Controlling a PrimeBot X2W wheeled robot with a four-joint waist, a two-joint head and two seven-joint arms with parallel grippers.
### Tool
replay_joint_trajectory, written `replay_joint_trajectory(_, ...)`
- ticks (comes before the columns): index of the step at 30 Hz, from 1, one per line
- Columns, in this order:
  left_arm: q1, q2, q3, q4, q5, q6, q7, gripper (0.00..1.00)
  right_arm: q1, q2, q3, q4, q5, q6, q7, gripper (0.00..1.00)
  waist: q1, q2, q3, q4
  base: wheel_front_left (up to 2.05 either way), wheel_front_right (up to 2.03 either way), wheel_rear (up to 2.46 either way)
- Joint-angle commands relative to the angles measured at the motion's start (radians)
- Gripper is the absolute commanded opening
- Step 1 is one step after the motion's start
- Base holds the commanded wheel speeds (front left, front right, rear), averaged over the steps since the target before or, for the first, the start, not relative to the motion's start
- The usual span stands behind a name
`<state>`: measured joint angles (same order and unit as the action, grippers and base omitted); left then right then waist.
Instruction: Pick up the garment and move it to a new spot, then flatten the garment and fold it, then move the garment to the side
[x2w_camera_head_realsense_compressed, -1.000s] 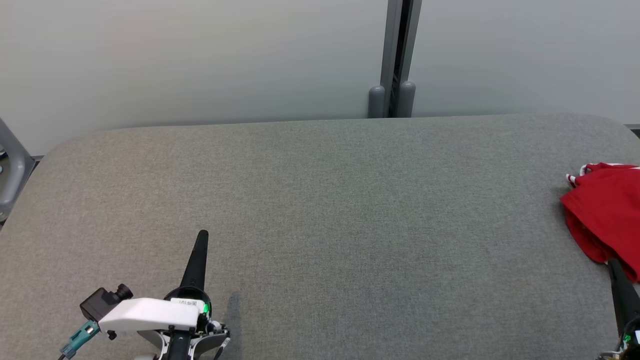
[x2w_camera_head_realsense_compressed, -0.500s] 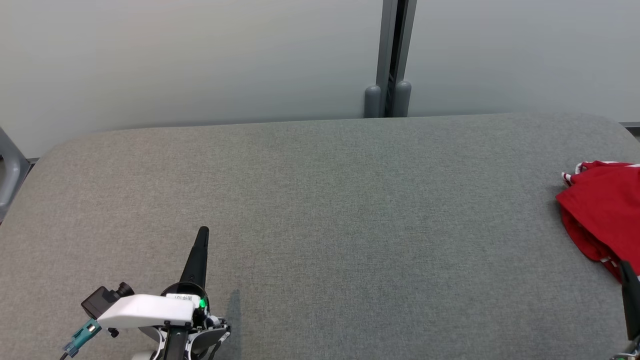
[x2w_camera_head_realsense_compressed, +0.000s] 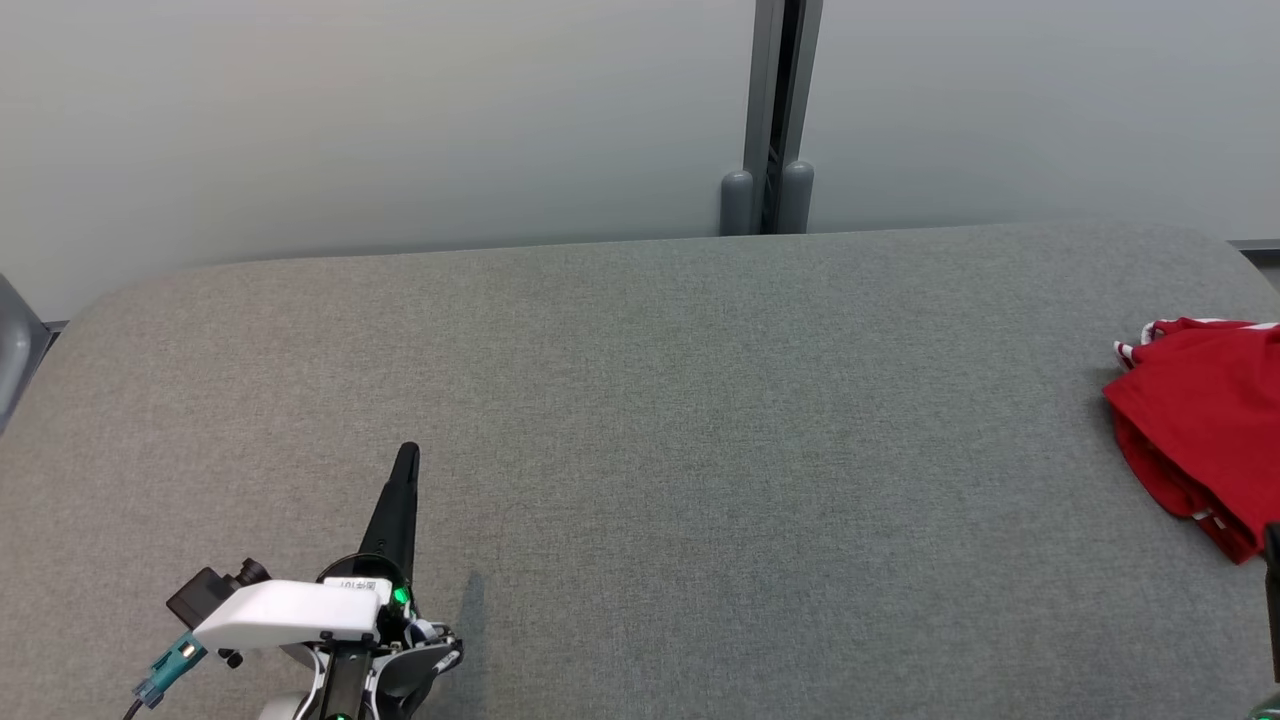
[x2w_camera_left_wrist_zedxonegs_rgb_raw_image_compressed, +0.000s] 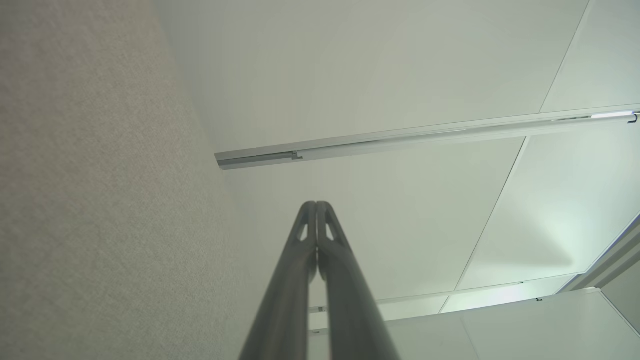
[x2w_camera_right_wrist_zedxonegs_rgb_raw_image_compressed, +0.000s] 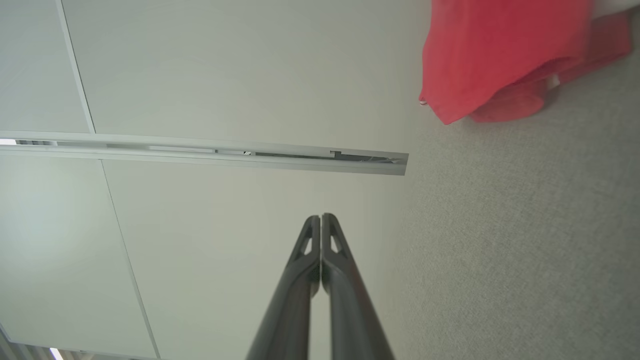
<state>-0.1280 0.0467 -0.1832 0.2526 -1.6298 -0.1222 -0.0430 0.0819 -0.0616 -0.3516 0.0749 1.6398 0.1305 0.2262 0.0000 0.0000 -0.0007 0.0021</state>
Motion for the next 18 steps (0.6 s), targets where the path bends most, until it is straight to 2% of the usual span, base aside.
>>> replay_joint_trajectory(1,-0.016,0.006,0.000,0.001,-0.016,-0.008,0.005,0.00,0.008,-0.009,-0.008,-0.007,0.023,0.000,0.008,0.00,0.0000,0.0000,0.000,-0.001,0.00,0.00,0.00)
replay_joint_trajectory(18,-0.016,0.006,-0.001,0.002,-0.022,-0.009,0.006,0.00,0.011,-0.012,-0.005,-0.008,0.034,0.000,0.005,0.00,0.0000,0.0000,0.000,-0.002,0.00,0.00,0.00)
